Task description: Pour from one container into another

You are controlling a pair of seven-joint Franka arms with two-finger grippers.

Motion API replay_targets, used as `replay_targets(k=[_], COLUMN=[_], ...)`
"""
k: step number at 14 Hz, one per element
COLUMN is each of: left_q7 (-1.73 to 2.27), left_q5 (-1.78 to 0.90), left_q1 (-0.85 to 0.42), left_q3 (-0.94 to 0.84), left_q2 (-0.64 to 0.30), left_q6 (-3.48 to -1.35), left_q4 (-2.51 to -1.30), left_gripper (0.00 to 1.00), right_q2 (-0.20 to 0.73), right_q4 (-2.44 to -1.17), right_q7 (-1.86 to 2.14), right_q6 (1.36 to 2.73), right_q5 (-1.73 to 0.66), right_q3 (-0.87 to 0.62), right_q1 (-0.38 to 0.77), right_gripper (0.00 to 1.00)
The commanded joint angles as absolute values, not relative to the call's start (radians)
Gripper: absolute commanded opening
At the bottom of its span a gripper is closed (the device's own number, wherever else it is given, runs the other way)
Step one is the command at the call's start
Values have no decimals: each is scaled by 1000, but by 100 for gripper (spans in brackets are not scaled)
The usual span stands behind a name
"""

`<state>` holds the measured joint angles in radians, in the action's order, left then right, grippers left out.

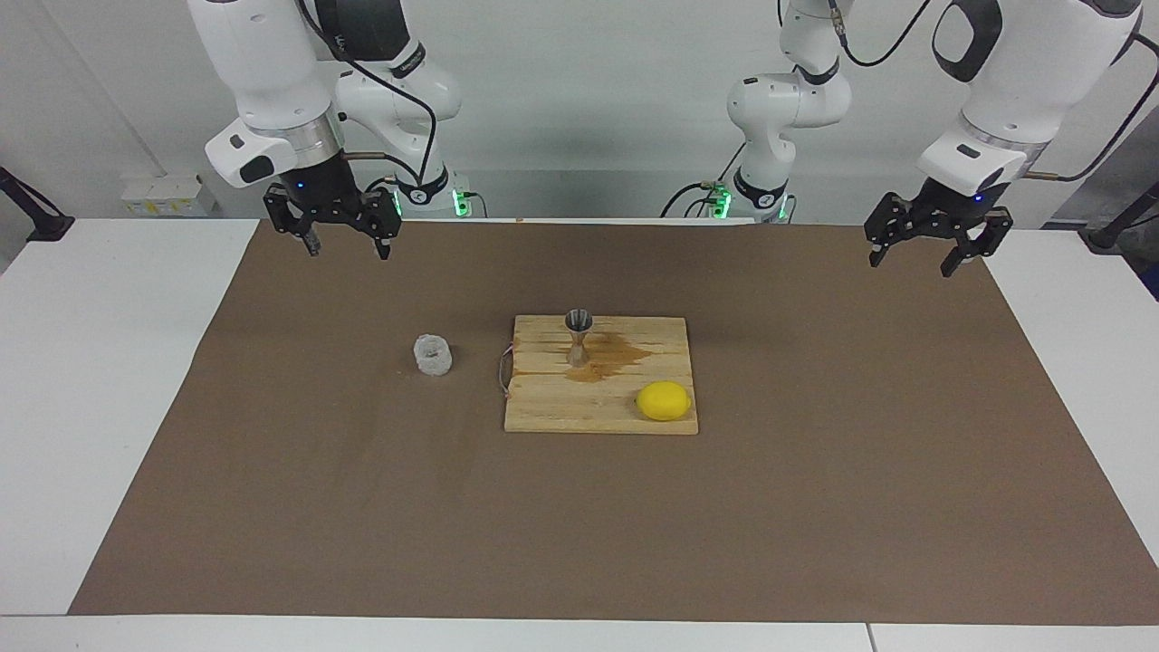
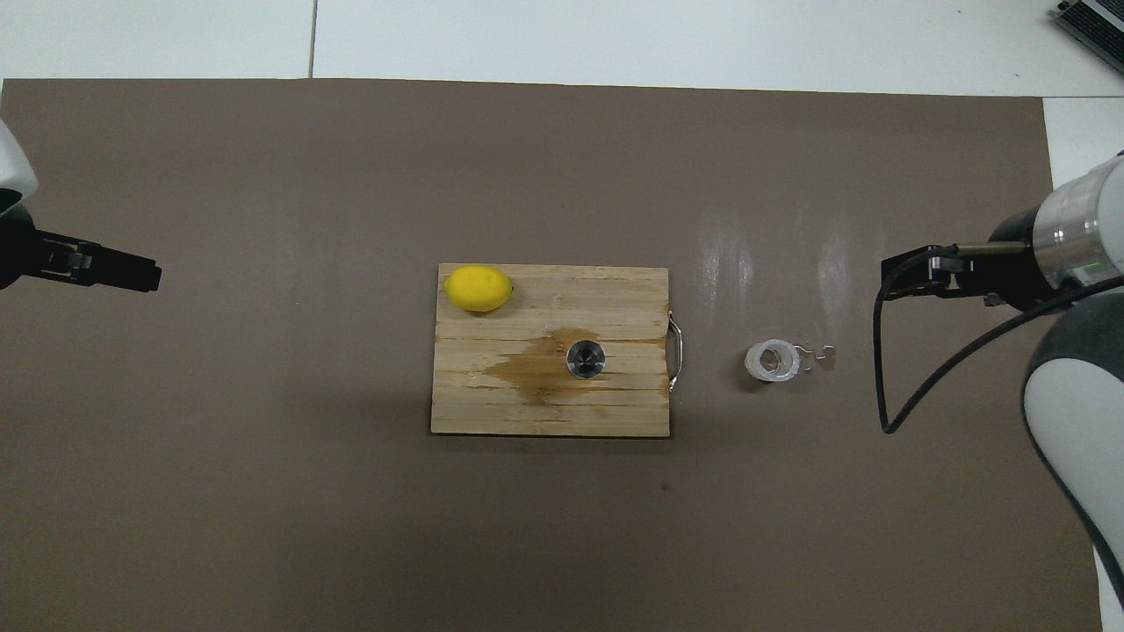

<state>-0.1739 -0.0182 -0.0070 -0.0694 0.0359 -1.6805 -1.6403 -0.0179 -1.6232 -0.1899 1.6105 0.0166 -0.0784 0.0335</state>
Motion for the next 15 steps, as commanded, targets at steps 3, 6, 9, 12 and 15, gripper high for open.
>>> replay_targets(k=[3, 6, 9, 12, 15], left_q7=[-187, -196, -196, -195, -195], left_q5=[-8, -6, -6, -6, -6], left_q1=[-2, -2, -2, 0, 0], left_q3=[-69, -69, -69, -69, -69], left_q2=[52, 54, 52, 51, 52], left_q6=[-1689, -1689, -1687, -1686, -1686], left_q4=[-1661, -1663, -1660, -1658, -1658], left_gripper=[100, 100, 100, 100, 100], right_q2=[-24, -28, -41, -44, -46], right_q4=[-1657, -1667, -1695, -1704, -1720], right_q7=[-201, -201, -167, -164, -163], right_q6=[1591, 1592, 1603, 1627, 1676], right_q5=[18, 18, 15, 15, 15], right_q3=[-84, -84, -81, -80, -80], right_q1=[17, 21, 11, 6, 6], right_gripper=[100, 100, 100, 100, 100])
